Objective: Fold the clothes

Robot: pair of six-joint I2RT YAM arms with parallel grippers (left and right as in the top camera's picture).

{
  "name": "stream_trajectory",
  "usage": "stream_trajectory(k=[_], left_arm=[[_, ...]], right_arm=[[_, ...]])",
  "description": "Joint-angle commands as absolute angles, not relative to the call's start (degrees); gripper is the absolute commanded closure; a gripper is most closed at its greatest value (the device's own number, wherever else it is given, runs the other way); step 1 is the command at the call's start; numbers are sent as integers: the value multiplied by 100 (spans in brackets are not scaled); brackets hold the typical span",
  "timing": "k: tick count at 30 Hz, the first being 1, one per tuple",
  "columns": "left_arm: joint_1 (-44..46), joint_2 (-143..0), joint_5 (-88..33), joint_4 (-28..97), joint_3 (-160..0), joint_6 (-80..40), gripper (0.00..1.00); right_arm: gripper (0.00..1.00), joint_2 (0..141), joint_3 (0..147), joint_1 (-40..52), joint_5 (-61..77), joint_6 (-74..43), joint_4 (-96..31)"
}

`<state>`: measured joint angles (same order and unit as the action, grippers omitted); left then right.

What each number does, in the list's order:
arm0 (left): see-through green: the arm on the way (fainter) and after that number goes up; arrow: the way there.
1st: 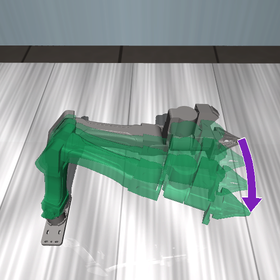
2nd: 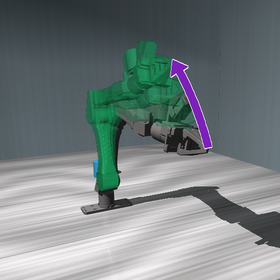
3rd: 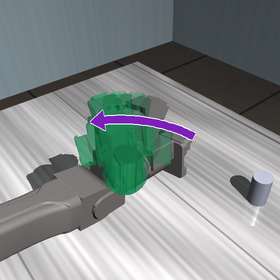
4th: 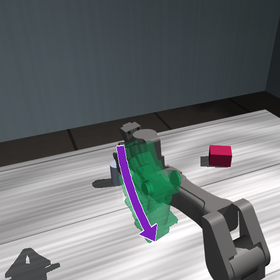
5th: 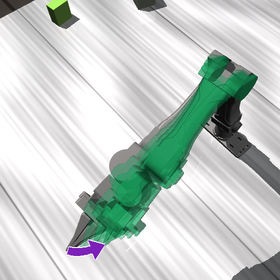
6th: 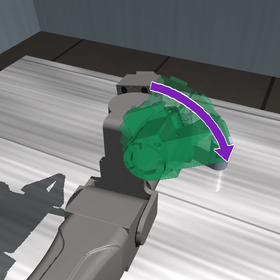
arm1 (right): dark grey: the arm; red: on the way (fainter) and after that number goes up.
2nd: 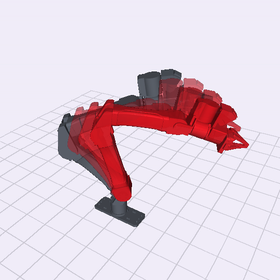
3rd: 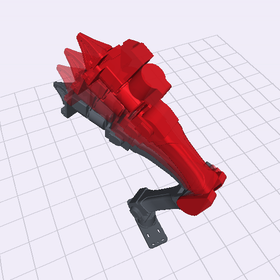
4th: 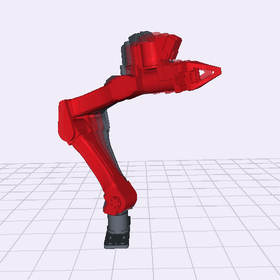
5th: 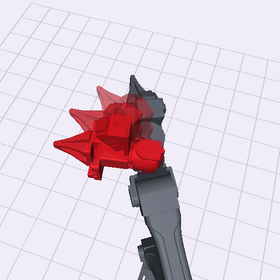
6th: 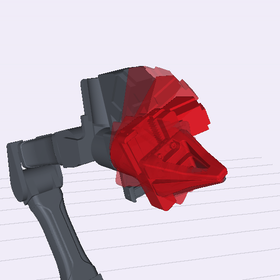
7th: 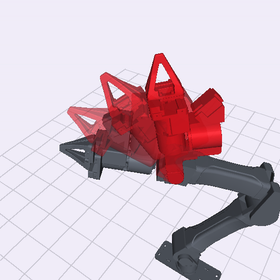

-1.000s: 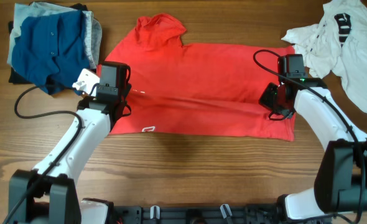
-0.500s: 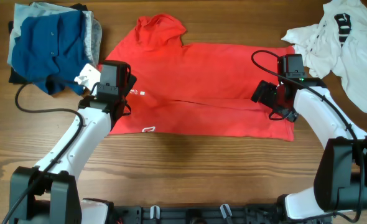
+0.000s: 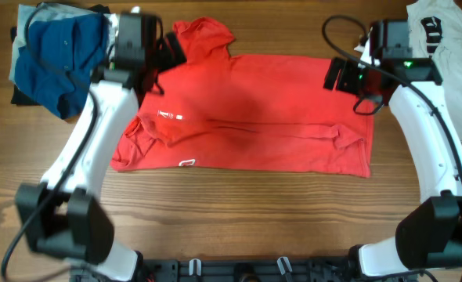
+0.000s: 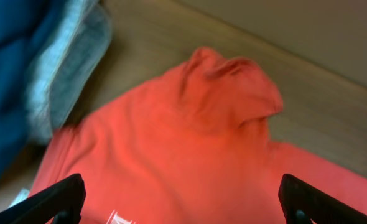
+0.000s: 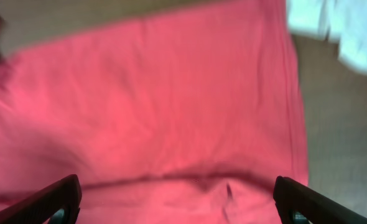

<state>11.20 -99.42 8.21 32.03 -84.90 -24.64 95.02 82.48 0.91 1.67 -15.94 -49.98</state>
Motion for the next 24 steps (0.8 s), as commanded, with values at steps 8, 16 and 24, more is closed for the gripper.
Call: stream_trajectory(k=[8, 16, 24], left_arm=[[1179, -13343, 563, 2884, -12097, -1487, 1], [1251, -14035, 580, 2655, -12298, -3107, 15], [1302, -14143, 585, 2582, -12298, -4051, 37]], right_arm=[[0, 9430, 8549, 62, 172, -1352, -4821], [0, 9430, 8549, 62, 172, -1400, -4893], [0, 9430, 8543, 78, 172, -1409, -5194]])
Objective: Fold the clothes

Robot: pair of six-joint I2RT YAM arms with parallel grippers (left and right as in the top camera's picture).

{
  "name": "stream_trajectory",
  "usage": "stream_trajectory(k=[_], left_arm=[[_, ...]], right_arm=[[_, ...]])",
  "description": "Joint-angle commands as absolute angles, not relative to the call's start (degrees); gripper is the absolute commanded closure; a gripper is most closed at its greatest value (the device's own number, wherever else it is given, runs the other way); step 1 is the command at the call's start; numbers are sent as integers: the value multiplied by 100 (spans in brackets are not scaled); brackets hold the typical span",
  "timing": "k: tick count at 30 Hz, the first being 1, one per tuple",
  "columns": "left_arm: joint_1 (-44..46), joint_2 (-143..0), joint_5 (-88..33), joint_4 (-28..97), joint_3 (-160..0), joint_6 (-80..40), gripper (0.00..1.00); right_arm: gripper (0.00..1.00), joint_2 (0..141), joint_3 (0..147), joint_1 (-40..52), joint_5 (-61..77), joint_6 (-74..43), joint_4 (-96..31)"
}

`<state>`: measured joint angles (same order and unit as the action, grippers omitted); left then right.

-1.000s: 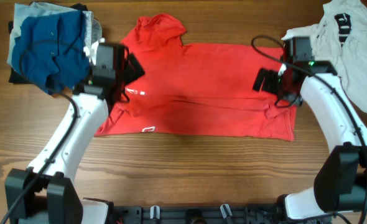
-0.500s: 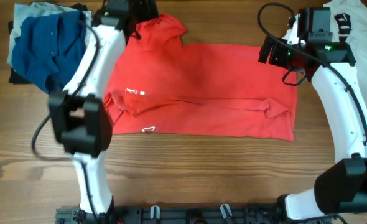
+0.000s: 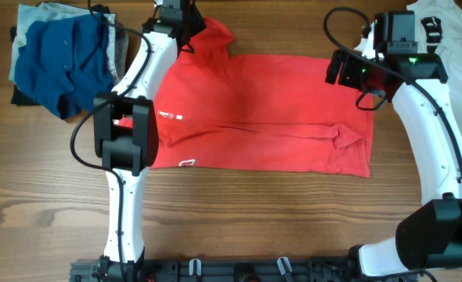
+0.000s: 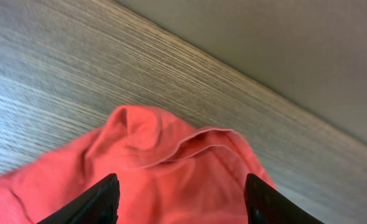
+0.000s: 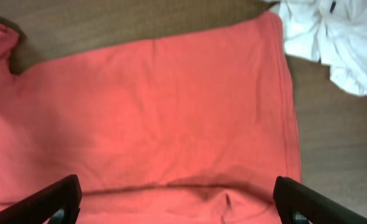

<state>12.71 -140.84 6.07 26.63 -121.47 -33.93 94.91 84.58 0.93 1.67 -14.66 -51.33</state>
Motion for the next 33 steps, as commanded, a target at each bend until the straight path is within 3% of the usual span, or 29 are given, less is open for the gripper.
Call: stream_trajectory(k=[1, 8, 16, 22, 33], left_arm=[[1302, -14232, 582, 2571, -12298, -4165, 37], [1295, -14427, 757, 2655, -12296, -4421, 23], [1284, -14527, 757, 2587, -12296, -4421, 23], [1271, -14761, 755, 2390, -12296, -4421, 39], [1190, -14792, 976, 1879, -12296, -4421, 47]], right_arm=[[0, 9430, 8543, 78, 169, -1389, -5273], [0, 9430, 8543, 78, 123, -1354, -5339], [0, 9430, 8543, 78, 128, -1350, -5360], [0, 9430, 8543, 78, 128, -1337, -5363], [0, 9430, 8543, 78, 128, -1304, -5360]])
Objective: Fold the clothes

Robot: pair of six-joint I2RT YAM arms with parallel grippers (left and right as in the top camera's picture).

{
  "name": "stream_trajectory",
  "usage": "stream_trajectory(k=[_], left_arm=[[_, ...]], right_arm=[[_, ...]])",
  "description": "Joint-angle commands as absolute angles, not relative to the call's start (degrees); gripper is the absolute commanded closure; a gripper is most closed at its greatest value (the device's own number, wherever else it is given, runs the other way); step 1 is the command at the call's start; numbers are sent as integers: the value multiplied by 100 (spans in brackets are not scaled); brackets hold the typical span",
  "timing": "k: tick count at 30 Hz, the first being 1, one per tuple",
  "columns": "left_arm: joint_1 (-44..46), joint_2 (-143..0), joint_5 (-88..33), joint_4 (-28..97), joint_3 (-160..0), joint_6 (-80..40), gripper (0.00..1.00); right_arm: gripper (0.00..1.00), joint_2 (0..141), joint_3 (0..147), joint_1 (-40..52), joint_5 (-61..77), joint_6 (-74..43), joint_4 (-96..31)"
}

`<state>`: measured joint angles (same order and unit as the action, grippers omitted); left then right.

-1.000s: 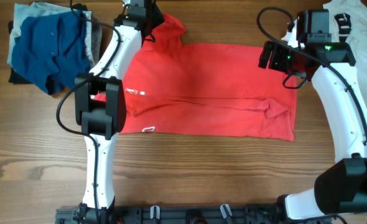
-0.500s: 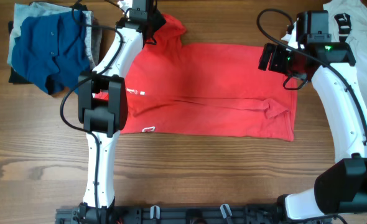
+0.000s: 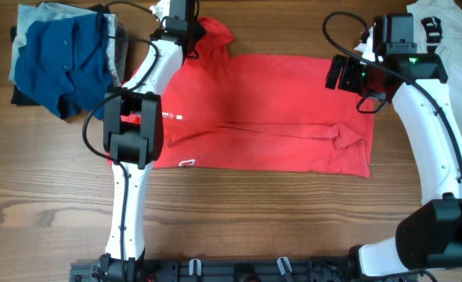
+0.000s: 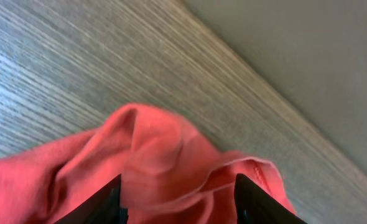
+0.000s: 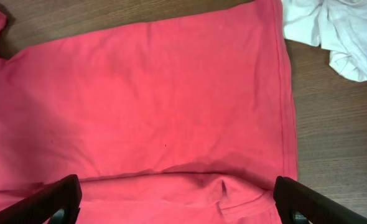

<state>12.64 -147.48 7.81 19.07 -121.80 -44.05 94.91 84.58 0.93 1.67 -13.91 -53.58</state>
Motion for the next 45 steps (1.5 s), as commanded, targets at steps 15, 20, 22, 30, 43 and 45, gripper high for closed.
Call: stream_trajectory(k=[15, 20, 22, 30, 43, 45], left_arm=[[1129, -14859, 1076, 1743, -12296, -4418, 49], [1129, -14912, 1052, 1590, -12296, -4421, 49], [1129, -14916, 1052, 1557, -12296, -4421, 52], [1146, -14982, 1026, 1675, -12296, -4421, 55], [1133, -15106, 836, 1535, -12298, -4418, 96], [1133, -15045, 840, 1520, -12298, -4414, 96]], right_arm=[[0, 9430, 8541, 78, 130, -1308, -5319], [0, 9430, 8541, 78, 130, -1306, -5319], [0, 9430, 8541, 78, 130, -1306, -5315], [0, 9430, 8541, 78, 130, -1308, -5275], [0, 9430, 8541, 78, 130, -1306, -5271], [0, 9430, 8541, 78, 130, -1304, -5275]])
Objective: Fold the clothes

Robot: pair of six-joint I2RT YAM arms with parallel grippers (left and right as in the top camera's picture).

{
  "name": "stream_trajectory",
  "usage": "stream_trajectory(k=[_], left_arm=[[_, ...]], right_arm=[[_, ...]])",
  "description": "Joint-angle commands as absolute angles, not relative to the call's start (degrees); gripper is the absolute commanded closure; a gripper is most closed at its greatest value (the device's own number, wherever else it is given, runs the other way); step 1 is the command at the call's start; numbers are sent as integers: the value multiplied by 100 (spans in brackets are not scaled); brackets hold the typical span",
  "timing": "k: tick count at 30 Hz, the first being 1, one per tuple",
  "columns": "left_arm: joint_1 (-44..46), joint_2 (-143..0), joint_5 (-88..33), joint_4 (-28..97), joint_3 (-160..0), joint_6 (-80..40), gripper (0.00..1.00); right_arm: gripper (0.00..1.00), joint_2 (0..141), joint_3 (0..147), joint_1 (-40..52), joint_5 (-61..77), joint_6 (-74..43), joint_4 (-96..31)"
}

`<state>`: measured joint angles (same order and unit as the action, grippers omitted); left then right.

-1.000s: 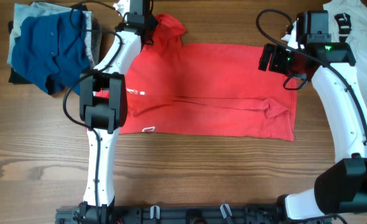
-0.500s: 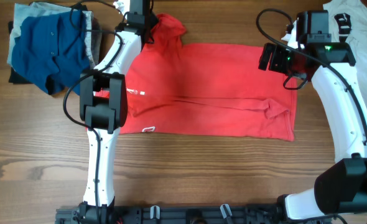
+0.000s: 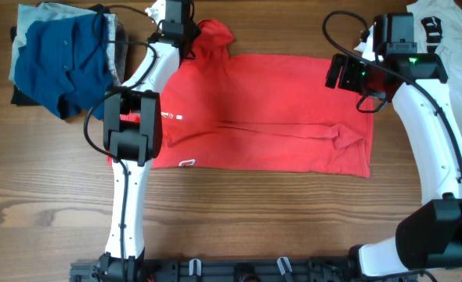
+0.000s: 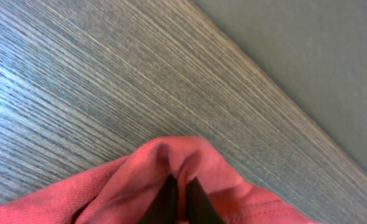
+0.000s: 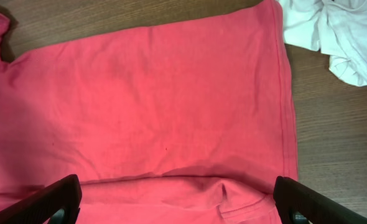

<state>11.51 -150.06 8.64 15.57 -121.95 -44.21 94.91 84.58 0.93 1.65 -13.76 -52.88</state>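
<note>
A red shirt (image 3: 254, 110) lies spread flat across the table, its lower part folded up along a crease. One sleeve (image 3: 215, 33) sticks out at the far edge. My left gripper (image 3: 181, 30) is at that sleeve, and the left wrist view shows the gripper (image 4: 181, 202) shut on a pinched ridge of the red sleeve (image 4: 171, 155). My right gripper (image 3: 348, 74) hangs over the shirt's far right part. In the right wrist view it (image 5: 183, 211) stands wide open above the red cloth (image 5: 152, 99), with nothing between its fingers.
A pile of blue and grey clothes (image 3: 59, 59) sits at the far left. A white garment (image 3: 446, 39) lies at the far right, close to the shirt's hem (image 5: 289, 106). Bare wooden table (image 3: 231, 219) runs along the near side.
My left gripper's fingers stood apart on either side of the sleeve's ridge; now they are shut on it. The right gripper and the shirt's body look unchanged.
My left gripper was first open over the shirt's left shoulder beside the blue pile. Then it was at the far sleeve, still open, then closer around the sleeve's ridge. Now it is shut on that ridge. The right gripper stayed open over the shirt's right side throughout.
</note>
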Motion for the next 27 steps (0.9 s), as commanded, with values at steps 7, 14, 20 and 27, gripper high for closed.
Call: stream_trajectory(k=[7, 14, 20, 27], left_arm=[[1133, -14518, 840, 1599, -12298, -3754, 96], [1133, -13861, 840, 2270, -12298, -3463, 96], [1133, -13439, 843, 3070, -12298, -3218, 96], [1118, -13096, 1308, 4010, -12298, -3168, 96]], right_arm=[[0, 9430, 8541, 78, 130, -1367, -5127], [0, 9430, 8538, 78, 128, -1363, -4991], [0, 9559, 8538, 71, -56, -1347, -4744], [0, 10510, 8538, -150, -108, -1216, -3885]])
